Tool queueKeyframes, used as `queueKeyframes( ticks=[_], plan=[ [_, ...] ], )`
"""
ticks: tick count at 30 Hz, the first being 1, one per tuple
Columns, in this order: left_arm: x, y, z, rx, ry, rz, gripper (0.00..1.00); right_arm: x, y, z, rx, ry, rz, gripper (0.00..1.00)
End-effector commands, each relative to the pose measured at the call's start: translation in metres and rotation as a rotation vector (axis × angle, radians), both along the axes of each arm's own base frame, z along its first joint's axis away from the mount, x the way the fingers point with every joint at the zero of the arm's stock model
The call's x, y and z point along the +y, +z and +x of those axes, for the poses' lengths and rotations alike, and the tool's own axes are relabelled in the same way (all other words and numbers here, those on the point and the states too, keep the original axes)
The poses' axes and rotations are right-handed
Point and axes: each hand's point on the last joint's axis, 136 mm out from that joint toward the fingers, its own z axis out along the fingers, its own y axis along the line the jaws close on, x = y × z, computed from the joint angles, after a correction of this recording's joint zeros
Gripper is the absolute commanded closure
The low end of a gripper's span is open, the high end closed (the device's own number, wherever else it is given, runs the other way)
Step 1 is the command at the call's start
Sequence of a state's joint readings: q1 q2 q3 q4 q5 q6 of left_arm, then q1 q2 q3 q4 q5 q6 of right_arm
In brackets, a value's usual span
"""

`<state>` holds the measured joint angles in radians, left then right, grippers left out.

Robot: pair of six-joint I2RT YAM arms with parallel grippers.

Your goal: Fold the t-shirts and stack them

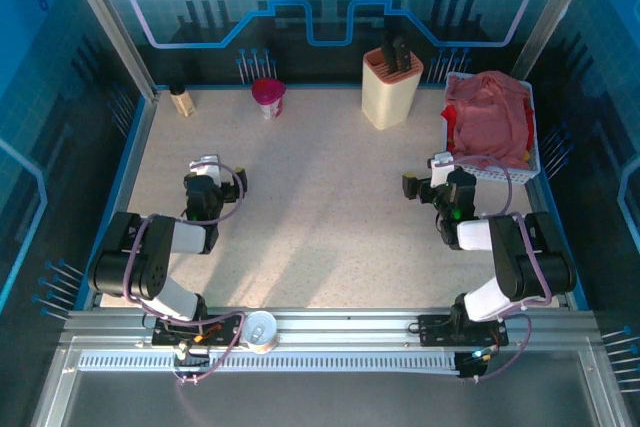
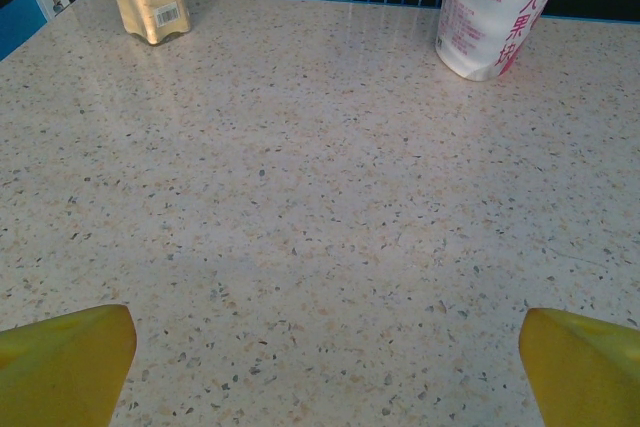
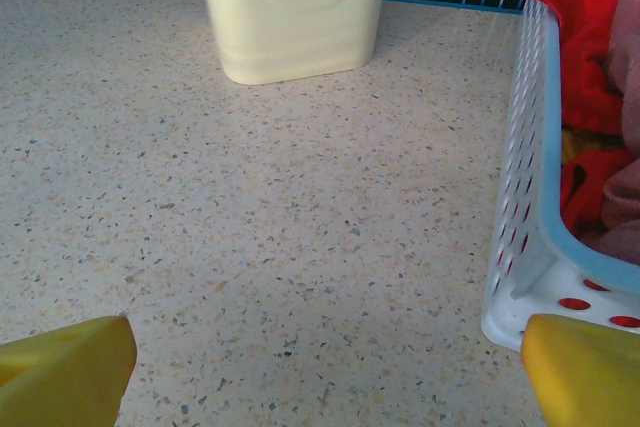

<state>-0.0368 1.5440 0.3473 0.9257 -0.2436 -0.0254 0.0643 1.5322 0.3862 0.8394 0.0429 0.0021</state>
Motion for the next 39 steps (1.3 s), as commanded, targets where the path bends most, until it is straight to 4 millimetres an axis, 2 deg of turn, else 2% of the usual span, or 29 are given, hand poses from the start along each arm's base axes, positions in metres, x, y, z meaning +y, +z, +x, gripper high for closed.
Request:
queueKeyframes(
  ticks=[1,13,17,20,24,28,32,34,35,36,39],
  plan=[
    [0.000,0.011,0.008,-0.042,0.005,0.006,0.01,0.000,0.013,0.008,-0.052,0.008,-0.005,0.00],
    [0.000,0.011,0.008,-0.039,0.002,0.004,0.01,-0.001,0.013,0.008,-0.053,0.004,-0.014,0.00],
    [-0.006,0.015,0.010,-0.033,-0.037,0.003,0.01,0.002,0.027,0.006,-0.076,-0.010,-0.051,0.00],
    [-0.008,0.029,0.011,0.001,-0.046,0.006,0.01,0.000,0.039,0.004,-0.045,-0.034,-0.057,0.00],
    [-0.008,0.044,0.015,0.044,-0.041,0.006,0.01,-0.020,0.054,0.002,0.012,-0.175,-0.045,0.00],
    [-0.008,0.070,0.023,0.045,-0.024,-0.037,0.01,-0.016,0.074,0.004,0.053,-0.156,-0.043,0.00],
    [-0.018,0.110,0.030,0.024,-0.046,-0.118,0.01,-0.036,0.102,0.001,0.100,-0.276,0.013,0.00],
    [-0.023,0.131,0.030,0.046,-0.057,-0.143,0.01,-0.047,0.116,0.001,0.122,-0.354,0.067,0.00],
    [-0.025,0.141,0.029,0.068,-0.053,-0.160,0.01,-0.053,0.113,-0.001,0.164,-0.391,0.090,0.00],
    [-0.025,0.151,0.027,0.093,-0.040,-0.188,0.01,-0.058,0.124,0.002,0.187,-0.431,0.123,0.00],
    [-0.030,0.161,0.014,0.217,-0.031,-0.228,0.01,-0.080,0.119,0.002,0.311,-0.520,0.205,0.00]
  ],
)
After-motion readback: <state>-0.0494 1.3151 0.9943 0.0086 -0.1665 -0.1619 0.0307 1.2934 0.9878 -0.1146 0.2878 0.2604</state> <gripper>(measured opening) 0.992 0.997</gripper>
